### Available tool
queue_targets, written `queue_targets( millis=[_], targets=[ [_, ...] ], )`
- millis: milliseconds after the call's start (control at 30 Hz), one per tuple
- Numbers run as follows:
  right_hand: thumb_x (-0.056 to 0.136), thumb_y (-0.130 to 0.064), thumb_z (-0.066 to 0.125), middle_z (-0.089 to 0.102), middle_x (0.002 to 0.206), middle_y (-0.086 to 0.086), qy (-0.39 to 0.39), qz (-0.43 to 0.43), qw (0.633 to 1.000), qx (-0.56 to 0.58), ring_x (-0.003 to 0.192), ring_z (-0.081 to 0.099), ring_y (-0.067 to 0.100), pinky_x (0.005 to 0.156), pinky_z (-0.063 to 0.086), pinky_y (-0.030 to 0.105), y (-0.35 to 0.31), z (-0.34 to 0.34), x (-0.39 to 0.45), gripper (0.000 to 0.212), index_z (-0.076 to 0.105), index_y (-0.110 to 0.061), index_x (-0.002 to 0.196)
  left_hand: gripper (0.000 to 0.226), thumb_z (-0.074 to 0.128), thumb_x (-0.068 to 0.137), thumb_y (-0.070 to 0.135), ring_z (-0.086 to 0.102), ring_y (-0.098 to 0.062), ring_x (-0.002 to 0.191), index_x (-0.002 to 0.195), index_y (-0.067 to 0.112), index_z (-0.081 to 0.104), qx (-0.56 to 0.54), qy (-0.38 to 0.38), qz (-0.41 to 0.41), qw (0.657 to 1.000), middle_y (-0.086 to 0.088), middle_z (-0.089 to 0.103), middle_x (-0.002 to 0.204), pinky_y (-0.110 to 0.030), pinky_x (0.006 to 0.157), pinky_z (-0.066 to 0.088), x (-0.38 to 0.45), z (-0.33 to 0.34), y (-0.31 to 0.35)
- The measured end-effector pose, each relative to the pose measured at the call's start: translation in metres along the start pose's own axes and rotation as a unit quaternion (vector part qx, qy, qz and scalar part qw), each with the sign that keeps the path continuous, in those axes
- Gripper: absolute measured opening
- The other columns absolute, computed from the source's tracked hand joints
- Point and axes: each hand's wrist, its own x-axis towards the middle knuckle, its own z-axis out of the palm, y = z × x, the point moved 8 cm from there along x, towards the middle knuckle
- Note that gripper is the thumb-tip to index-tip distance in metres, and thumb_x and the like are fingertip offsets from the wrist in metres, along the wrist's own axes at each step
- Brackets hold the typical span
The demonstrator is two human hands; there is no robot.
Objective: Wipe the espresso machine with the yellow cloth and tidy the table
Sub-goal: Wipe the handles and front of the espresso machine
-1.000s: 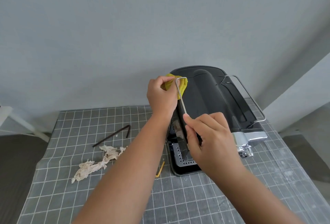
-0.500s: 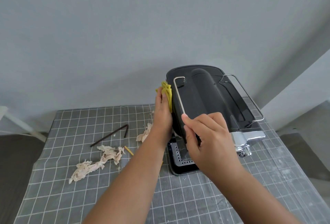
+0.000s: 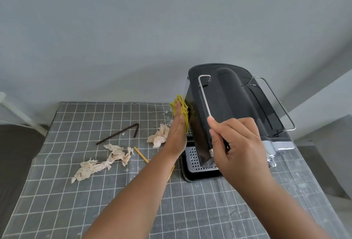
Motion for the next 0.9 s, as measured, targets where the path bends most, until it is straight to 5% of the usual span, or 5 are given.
queue_targets(
  millis=[333,600,900],
  targets=[
    [0.087,-0.008,0.06,0.064,0.08,-0.002,-0.005,0.023,1.0,-0.003,0.077,0.049,0.02,0.073,0.04,0.022,-0.001,-0.001,-0.001,0.024,0.071,-0.006,0.108,0.055,0.019,0.105,0.026,-0.007,-0.01,0.152,0.152,0.044,-0.002,-0.01,0.013,0.128,0.992,0.013,-0.008,0.164,-0.054,0.122,0.003,-0.037,0.011,0.066],
    [0.091,-0.025,0.05,0.058,0.097,0.001,-0.049,0.076,0.996,-0.009,0.082,0.053,0.024,0.08,0.038,0.023,0.007,-0.002,-0.001,0.036,0.068,-0.009,0.117,0.059,0.014,0.103,0.048,-0.01,-0.025,0.152,0.155,0.03,-0.005,0.04,0.004,0.173,0.984,0.0,-0.012,0.165,-0.059,0.12,0.002,-0.105,0.041,0.051],
    [0.087,-0.016,0.057,0.059,0.091,-0.001,-0.05,0.081,0.995,-0.02,0.076,0.048,0.021,0.07,0.038,0.026,0.003,-0.001,0.001,0.03,0.069,-0.008,0.113,0.056,0.018,0.101,0.032,-0.012,-0.009,0.151,0.153,0.04,0.001,0.022,0.027,0.147,0.988,0.012,-0.012,0.164,-0.062,0.118,-0.003,-0.022,0.011,0.057]
  ],
)
